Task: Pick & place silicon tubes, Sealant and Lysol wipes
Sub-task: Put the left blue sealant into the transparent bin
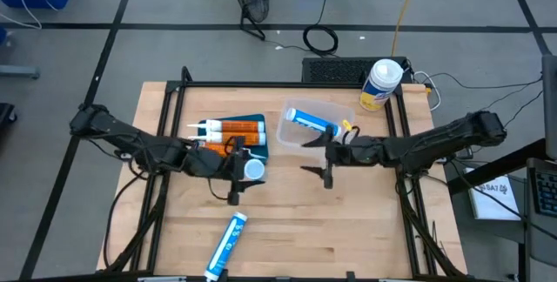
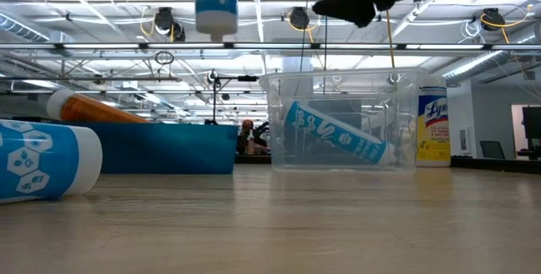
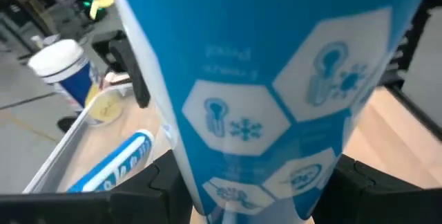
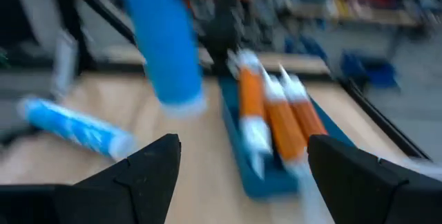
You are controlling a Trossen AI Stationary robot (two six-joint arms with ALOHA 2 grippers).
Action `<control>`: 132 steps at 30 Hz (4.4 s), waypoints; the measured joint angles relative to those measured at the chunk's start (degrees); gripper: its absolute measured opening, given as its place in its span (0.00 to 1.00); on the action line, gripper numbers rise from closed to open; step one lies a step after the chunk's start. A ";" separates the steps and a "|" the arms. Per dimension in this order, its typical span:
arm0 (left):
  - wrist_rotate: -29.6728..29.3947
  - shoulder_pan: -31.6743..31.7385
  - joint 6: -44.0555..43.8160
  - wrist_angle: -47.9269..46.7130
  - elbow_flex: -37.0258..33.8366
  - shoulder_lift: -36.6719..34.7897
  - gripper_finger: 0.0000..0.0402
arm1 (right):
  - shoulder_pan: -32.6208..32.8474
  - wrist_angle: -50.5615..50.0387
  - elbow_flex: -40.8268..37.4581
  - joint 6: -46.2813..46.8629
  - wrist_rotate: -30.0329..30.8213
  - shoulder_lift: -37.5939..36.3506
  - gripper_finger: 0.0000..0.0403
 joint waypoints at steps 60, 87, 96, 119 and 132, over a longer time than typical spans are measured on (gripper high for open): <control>18.57 10.98 -3.76 18.47 0.02 7.74 0.90 | 1.52 38.67 0.45 -4.44 -7.90 27.22 0.50; 18.52 17.86 -4.38 13.35 -24.30 -28.50 0.79 | 1.70 21.80 -1.02 -4.50 -8.07 13.38 0.50; 21.15 24.18 -8.60 19.15 -32.60 -32.63 0.83 | 1.29 21.63 -2.39 -4.48 -7.63 11.85 0.50; 22.22 23.75 -9.01 19.96 -34.32 -32.57 0.81 | -0.17 16.34 -1.63 -4.72 -3.34 0.03 0.50; 22.19 23.75 -9.01 19.96 -34.32 -32.55 0.80 | -7.96 -25.55 30.57 -5.53 7.23 5.67 0.50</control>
